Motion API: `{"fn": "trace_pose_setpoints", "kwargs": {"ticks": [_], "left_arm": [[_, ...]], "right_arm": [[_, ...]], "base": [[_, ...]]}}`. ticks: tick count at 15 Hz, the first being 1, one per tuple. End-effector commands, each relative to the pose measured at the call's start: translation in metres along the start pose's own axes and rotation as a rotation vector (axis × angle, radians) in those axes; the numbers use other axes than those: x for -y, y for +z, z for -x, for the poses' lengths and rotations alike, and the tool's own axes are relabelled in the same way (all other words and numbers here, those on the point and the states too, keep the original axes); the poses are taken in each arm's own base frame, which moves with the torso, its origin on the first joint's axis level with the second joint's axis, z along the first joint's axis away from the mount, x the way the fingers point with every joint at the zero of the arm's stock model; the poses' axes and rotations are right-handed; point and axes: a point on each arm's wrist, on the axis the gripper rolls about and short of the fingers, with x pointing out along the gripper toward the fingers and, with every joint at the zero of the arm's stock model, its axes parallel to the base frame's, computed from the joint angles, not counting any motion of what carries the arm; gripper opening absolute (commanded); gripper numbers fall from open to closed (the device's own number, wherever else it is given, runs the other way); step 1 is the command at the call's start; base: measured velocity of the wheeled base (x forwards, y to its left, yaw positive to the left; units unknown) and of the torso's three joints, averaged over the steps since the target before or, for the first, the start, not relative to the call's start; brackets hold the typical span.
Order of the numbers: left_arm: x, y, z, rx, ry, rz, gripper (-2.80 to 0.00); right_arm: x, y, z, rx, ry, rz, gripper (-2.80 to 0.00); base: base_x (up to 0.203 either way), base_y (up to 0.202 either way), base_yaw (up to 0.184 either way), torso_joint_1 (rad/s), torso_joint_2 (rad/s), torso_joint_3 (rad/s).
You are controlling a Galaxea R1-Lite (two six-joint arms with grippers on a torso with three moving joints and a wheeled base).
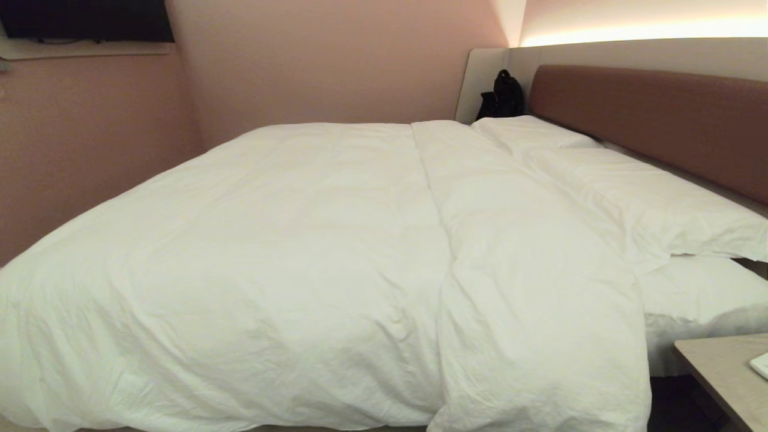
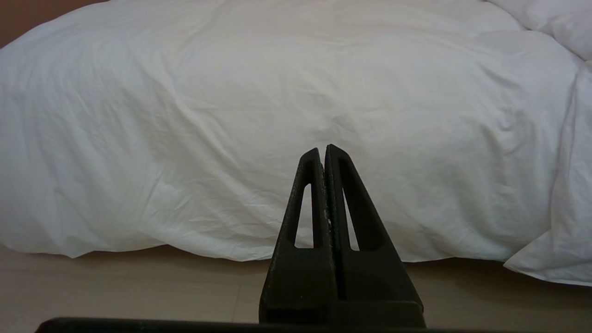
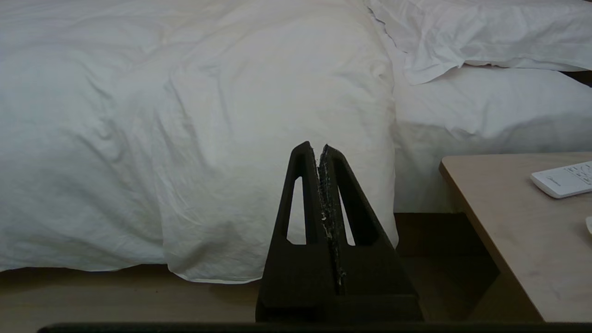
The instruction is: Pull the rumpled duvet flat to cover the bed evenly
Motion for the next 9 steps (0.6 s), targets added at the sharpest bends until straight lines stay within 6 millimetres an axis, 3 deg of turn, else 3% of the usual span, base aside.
{"fn": "trace_pose_setpoints", "kwargs": {"ticks": [1,4,9], "left_arm": [[0.0000,0.0000,0.0000,0.000,0.001,0.001,-2.80],[0.0000,0.0000,0.0000,0.001,0.001,-0.001,-2.80],[0.0000,0.0000,0.0000,0.001,-0.001,-0.004,-2.80]], "right_arm": [[0.0000,0.0000,0.0000,0.001,0.000,0.000,-2.80],[0.0000,0.0000,0.0000,0.001,0.000,0.000,-2.80],[0.0000,0.0000,0.0000,0.001,0.000,0.000,-2.80]], "base": [[0.000,0.000,0.000,0.000,0.00,0.000],[0.001,0.058,-0.008,0.005,0.00,-0.001],[0.000,0.194,-0.002,0.004,0.00,0.003]]}}
